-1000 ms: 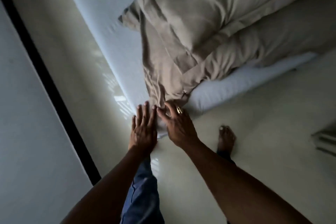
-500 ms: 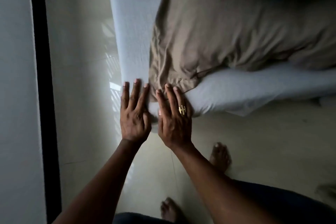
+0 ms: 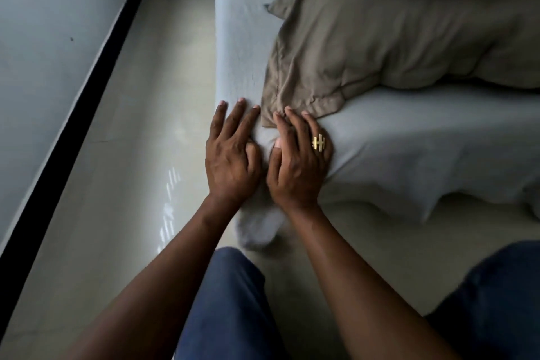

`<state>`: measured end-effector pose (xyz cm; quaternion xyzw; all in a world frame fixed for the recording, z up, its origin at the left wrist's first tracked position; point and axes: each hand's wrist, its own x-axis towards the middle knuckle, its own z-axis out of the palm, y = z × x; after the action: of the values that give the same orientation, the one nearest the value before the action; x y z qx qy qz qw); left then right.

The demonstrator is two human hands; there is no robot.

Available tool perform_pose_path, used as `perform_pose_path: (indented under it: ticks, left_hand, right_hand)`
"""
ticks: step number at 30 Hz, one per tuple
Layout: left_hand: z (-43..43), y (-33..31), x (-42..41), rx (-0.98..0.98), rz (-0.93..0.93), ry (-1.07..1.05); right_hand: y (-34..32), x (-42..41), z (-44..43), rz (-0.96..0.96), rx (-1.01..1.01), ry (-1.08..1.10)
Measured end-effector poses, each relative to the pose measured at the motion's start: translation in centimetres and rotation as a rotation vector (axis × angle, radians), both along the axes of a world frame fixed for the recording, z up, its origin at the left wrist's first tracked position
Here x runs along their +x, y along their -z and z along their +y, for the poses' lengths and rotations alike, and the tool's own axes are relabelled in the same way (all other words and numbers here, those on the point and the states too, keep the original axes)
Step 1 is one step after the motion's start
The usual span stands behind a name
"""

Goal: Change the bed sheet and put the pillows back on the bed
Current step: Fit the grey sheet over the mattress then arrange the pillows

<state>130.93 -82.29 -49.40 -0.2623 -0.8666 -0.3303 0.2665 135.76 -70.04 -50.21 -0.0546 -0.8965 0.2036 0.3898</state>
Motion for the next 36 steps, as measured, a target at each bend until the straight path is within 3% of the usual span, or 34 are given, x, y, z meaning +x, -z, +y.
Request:
perform_pose_path:
  ticks: [5, 7, 9, 11, 13, 17, 21, 25, 27, 29, 31, 33, 36]
  left_hand:
    - [-2.3, -2.3, -0.2, 0.056, -0.43, 0.213]
    - [-3.7, -4.0, -0.2, 0.355, -0.744, 0.372]
    - [-5.4, -4.6, 0.7, 0.775, -0.965, 0.425]
    - [-6.9, -3.2, 2.5, 1.111, -1.015, 0.229]
    - [-7.7, -0.4, 4.5, 1.208, -1.033, -0.005]
    - [-6.5, 2.8, 7.9, 0.975, -0.932, -0.144]
    - [-5.5, 3.4, 10.1, 0.954, -0.765, -0.448]
    - [-5.5, 3.8, 10.7, 0.857, -0.543, -0.621]
    - [-4.8, 3.7, 11.6, 0.781, -0.458, -0.533]
    - [-3.6, 3.8, 12.6, 0.643, -0.489, -0.346]
    - [-2.3, 4.4, 13.0, 0.493, -0.547, -0.335]
    - [-1.2, 4.6, 13.3, 0.481, -0.577, -0.392]
    - [0.7, 4.8, 14.2, 0.495, -0.584, -0.277]
  right_hand:
    - [-1.9, 2.0, 1.0, -0.106, 0.076, -0.036]
    - [-2.1, 2.0, 1.4, -0.108, 0.11, -0.04]
    - [-2.2, 2.0, 1.2, -0.12, 0.104, -0.035]
    - [-2.1, 2.2, 1.0, -0.156, 0.095, -0.041]
    - [-2.1, 2.3, 0.9, -0.174, 0.103, -0.046]
    - [-2.5, 2.9, 0.4, -0.153, 0.06, -0.038]
    - [-1.9, 6.9, -1.1, -0.032, -0.056, -0.105]
    - [-0.5, 10.0, -1.6, 0.045, -0.135, -0.135]
    - [0.3, 10.5, -1.6, -0.023, -0.157, -0.153]
    - [0.9, 10.5, -1.5, -0.097, -0.189, -0.169]
    - [0.8, 10.3, -1.3, -0.129, -0.226, -0.165]
    - [0.2, 10.0, -1.1, -0.116, -0.263, -0.159]
    - [-1.1, 9.4, -0.5, -0.063, -0.313, -0.154]
